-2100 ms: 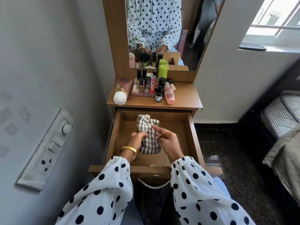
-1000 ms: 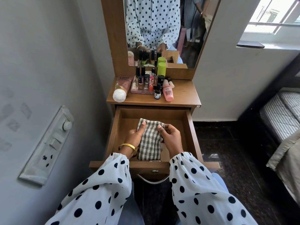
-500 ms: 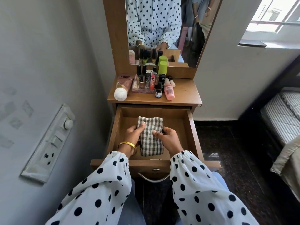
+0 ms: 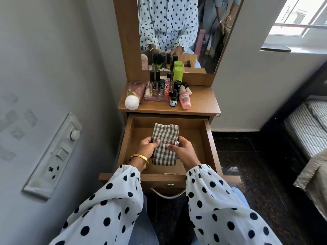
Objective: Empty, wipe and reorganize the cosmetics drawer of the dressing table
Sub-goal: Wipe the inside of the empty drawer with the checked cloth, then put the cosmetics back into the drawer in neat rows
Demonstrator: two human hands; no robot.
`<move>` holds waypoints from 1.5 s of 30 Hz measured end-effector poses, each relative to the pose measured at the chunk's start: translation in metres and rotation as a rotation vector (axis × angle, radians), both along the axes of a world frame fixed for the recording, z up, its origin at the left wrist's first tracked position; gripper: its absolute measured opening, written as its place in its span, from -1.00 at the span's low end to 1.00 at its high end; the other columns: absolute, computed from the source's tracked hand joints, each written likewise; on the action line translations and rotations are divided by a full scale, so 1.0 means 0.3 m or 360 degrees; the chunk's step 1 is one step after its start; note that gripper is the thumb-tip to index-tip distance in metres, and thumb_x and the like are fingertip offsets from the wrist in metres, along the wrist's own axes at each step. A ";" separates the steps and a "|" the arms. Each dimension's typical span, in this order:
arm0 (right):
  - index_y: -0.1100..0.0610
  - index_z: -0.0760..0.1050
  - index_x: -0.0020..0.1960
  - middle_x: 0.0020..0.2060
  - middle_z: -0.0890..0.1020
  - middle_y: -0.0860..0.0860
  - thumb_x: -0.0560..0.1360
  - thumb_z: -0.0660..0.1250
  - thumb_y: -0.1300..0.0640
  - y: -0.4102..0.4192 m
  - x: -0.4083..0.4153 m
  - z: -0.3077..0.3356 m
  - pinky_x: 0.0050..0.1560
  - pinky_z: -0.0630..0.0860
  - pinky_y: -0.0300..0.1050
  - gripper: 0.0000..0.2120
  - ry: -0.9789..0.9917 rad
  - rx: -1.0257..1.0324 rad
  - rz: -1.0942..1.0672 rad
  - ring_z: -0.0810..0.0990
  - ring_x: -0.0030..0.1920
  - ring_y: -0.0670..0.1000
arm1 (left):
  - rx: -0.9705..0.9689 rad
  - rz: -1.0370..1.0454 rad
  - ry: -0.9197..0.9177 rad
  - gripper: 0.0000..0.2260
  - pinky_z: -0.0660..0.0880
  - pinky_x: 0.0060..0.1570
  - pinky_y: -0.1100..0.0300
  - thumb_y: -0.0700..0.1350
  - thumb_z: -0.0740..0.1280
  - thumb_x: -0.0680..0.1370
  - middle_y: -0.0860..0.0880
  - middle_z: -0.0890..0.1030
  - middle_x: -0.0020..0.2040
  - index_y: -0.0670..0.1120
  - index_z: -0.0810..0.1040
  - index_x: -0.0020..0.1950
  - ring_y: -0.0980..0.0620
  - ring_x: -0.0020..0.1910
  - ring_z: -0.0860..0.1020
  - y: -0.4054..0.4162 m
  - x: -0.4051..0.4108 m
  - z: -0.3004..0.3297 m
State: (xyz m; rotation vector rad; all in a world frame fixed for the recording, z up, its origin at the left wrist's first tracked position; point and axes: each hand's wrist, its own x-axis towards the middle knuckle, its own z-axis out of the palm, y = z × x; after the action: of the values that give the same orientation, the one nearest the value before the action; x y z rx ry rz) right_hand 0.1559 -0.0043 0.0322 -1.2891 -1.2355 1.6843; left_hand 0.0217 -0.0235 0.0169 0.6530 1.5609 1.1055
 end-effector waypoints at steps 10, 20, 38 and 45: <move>0.26 0.39 0.24 0.07 0.61 0.16 0.42 0.39 0.33 0.003 0.002 -0.011 0.03 0.59 -0.02 -0.59 0.0027 0.0024 -0.0165 0.63 0.06 0.11 | 0.0066 -0.0034 -0.0014 -0.74 0.50 0.11 -0.02 -0.24 0.28 0.53 -0.25 0.55 0.19 -0.22 0.46 0.22 -0.19 0.14 0.55 -0.005 0.012 0.003; 0.27 0.48 0.08 -0.08 0.64 0.10 0.43 0.36 0.36 0.004 0.018 -0.001 0.00 0.58 -0.08 -0.77 0.0105 -0.0020 -0.0214 0.63 -0.05 0.07 | 0.0131 -0.0044 0.0097 -0.73 0.52 0.08 0.04 -0.21 0.30 0.52 -0.22 0.57 0.16 -0.22 0.47 0.21 -0.15 0.11 0.56 -0.011 0.024 0.014; 0.18 0.49 -0.06 -0.15 0.62 0.06 0.46 0.31 0.38 0.186 0.198 0.155 -0.11 0.59 -0.15 -0.86 0.0211 0.0213 -0.0563 0.62 -0.15 -0.01 | 0.0496 -0.0076 0.0186 -0.61 0.51 -0.05 0.30 -0.32 0.29 0.51 -0.27 0.55 0.19 -0.27 0.38 0.33 -0.08 0.10 0.54 0.190 0.233 0.162; 0.40 0.46 0.14 0.04 0.59 0.24 0.48 0.28 0.40 0.413 0.245 0.223 0.02 0.57 -0.03 -0.76 0.0019 0.0286 -0.0796 0.60 0.02 0.13 | 0.0507 -0.0232 0.0276 -0.63 0.42 0.29 -0.04 -0.34 0.21 0.53 -0.22 0.52 0.26 -0.22 0.39 0.34 -0.12 0.27 0.48 0.336 0.298 0.224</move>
State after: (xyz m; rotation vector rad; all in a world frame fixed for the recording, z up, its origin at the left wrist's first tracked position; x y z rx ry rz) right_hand 0.2294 0.1196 0.0992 -1.3374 -0.9315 1.1951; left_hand 0.1113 0.0773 0.0841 1.0850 1.4662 1.2238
